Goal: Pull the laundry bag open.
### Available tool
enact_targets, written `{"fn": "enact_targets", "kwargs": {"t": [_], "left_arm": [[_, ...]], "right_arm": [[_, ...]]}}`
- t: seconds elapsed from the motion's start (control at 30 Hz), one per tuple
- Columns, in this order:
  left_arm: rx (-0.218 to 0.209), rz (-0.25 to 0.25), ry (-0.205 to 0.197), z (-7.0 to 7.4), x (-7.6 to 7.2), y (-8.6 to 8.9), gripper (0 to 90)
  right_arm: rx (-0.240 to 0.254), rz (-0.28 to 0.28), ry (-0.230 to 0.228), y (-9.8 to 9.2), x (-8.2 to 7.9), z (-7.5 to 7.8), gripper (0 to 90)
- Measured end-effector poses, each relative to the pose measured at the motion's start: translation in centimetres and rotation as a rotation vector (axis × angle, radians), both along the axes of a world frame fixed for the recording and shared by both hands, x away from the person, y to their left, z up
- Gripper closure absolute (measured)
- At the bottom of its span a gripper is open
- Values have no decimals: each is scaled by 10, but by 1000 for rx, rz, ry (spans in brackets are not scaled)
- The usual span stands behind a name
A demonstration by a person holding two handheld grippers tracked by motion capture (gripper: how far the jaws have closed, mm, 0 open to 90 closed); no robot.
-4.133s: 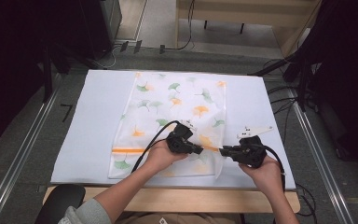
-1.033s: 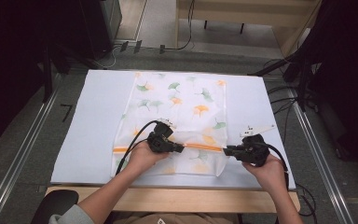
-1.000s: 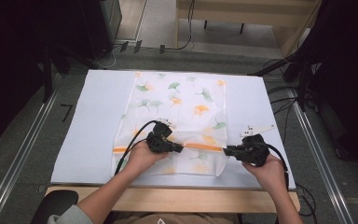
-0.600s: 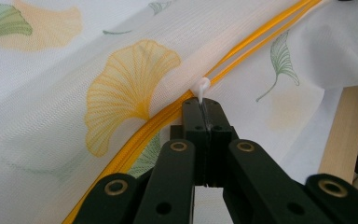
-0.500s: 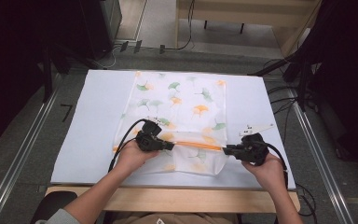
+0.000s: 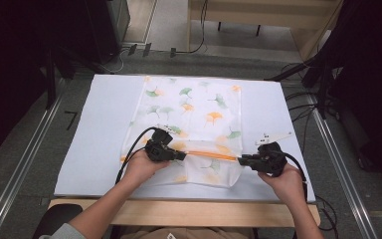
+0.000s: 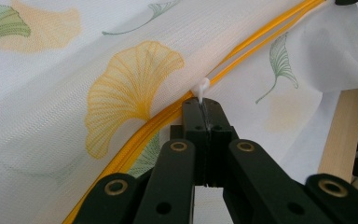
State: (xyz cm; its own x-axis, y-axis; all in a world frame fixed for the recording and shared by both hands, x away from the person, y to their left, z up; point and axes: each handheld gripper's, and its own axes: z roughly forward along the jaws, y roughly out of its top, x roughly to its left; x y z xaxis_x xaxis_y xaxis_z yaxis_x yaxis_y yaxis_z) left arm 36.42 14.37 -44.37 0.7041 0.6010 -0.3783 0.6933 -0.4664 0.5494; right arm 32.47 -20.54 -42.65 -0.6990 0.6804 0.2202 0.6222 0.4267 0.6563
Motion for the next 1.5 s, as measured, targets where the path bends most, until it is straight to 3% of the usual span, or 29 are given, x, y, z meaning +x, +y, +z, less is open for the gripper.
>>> {"fn": "enact_targets", "kwargs": {"t": [0.37,0.57,0.73,1.5], "left_arm": [[2,19,23,-3,1,11,900],[31,40,27,-1,-3,34,900],[20,63,23,2,-8,52,900],[17,66,16,2,-7,49,900]], "right_arm": [[-8,9,2,0,-2,0,838],[-9,5,7,-2,0,-1,838],[-6,6,14,-1,2,-2,838],[-8,-3,23,-1,4,-3,836]]}}
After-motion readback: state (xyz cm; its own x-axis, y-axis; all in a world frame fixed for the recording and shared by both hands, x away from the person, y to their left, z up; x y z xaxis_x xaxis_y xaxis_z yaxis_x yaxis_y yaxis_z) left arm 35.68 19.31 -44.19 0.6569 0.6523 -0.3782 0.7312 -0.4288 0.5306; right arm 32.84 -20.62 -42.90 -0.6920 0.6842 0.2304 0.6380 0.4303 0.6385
